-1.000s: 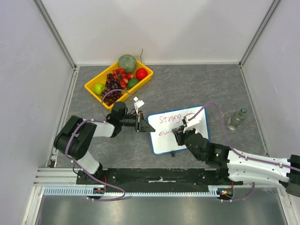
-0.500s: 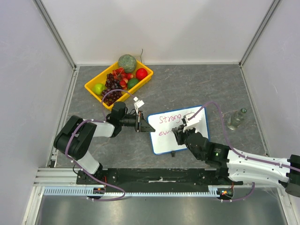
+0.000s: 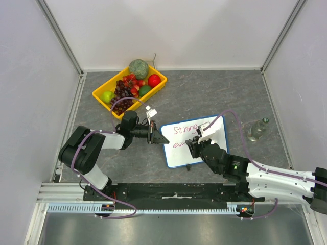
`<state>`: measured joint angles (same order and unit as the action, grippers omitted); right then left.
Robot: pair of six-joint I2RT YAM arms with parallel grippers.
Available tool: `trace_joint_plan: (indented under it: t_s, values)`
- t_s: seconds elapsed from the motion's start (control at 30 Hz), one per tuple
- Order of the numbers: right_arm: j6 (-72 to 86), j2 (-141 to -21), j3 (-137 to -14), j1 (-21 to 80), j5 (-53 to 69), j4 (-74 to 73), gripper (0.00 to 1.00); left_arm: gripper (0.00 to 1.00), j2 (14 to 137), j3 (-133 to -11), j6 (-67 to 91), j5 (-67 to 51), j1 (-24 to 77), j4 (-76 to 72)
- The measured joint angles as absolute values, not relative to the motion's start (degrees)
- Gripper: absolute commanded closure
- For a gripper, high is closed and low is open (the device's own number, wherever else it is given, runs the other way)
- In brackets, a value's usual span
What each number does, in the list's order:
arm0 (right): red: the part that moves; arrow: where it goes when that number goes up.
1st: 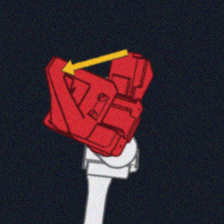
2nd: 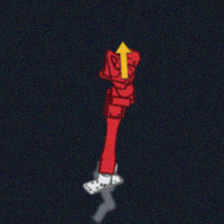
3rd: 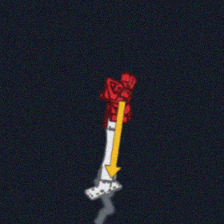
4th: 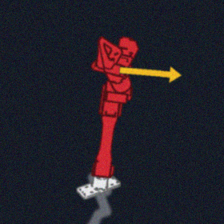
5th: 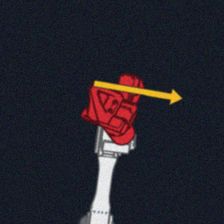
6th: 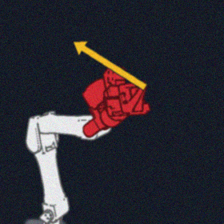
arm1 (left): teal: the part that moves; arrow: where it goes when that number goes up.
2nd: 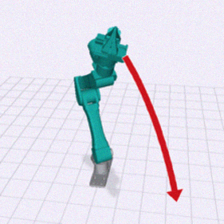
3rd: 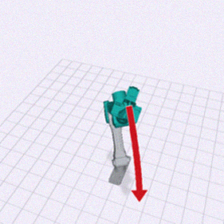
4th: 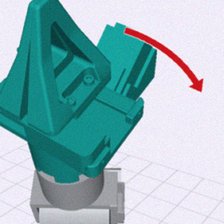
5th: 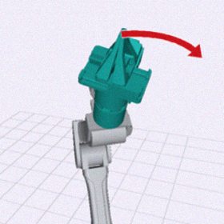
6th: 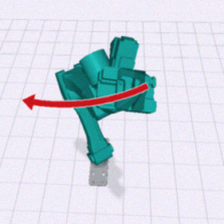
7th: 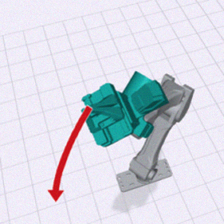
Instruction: Write a sentence on the whiteboard
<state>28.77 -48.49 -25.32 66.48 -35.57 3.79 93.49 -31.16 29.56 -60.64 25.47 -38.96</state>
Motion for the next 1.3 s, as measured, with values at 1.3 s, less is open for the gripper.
trace_joint_plan:
  t_s: [1.3]
  values:
    - [29.8, -45.4, -24.5, 66.5, -35.6, -0.4, 1.00, 0.98, 93.5, -31.2, 29.6, -60.6, 25.5, -39.0]
